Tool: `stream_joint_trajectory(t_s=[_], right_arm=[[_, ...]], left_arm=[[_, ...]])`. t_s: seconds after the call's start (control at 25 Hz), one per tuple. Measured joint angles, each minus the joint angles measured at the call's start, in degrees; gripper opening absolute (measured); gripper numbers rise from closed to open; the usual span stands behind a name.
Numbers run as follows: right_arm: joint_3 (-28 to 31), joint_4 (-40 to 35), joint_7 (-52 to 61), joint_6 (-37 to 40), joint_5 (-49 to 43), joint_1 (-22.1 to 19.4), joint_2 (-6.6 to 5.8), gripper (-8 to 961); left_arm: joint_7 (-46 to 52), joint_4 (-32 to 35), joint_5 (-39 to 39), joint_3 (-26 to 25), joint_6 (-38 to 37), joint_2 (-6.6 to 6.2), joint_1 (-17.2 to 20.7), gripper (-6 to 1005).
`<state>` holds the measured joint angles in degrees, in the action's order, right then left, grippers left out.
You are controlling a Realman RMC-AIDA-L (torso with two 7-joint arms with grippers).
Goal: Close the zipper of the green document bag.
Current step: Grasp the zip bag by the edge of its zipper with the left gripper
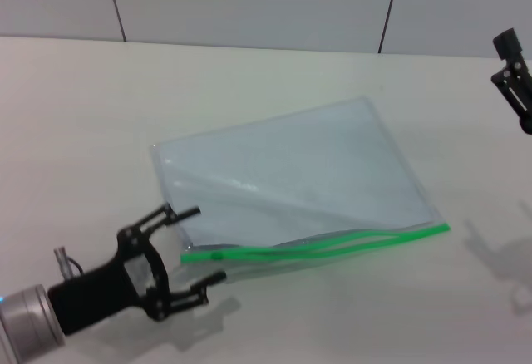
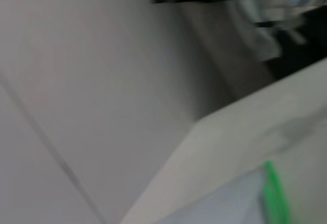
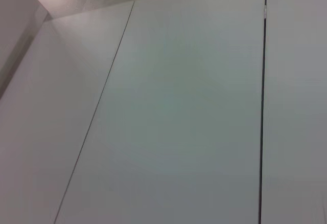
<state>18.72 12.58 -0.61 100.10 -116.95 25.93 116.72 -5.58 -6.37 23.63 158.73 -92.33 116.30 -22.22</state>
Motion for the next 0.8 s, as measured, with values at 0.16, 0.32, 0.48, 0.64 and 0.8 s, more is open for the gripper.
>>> stream_joint_trajectory(t_s=[0.16, 0.32, 0.48, 0.64, 0.8], right_arm=[[0.0, 0.0, 0.0, 0.0, 0.0, 0.0, 0.0, 881], [0.0, 0.0, 0.0, 0.1, 0.0, 0.0, 0.0, 881], [0.0, 0.0, 0.0, 0.2, 0.0, 0.0, 0.0, 881], [0.0, 0.0, 0.0, 0.1, 0.0, 0.0, 0.0, 881], [0.0, 0.0, 0.0, 0.3, 0.0, 0.0, 0.0, 882]], left_arm=[[-4.0, 0.0, -3.2, 0.0, 0.1, -0.06, 0.4, 851], [-4.8, -0.2, -3.2, -0.5, 2.1, -0.1, 0.4, 850], [-4.9, -0.3, -2.5, -1.5, 3.7, -0.3, 0.3, 850], [-4.9, -0.9, -1.0, -1.6, 4.2, -0.6, -0.3, 850], [-4.6, -2.0, -0.4, -1.6, 5.4, -0.62, -1.7, 849]])
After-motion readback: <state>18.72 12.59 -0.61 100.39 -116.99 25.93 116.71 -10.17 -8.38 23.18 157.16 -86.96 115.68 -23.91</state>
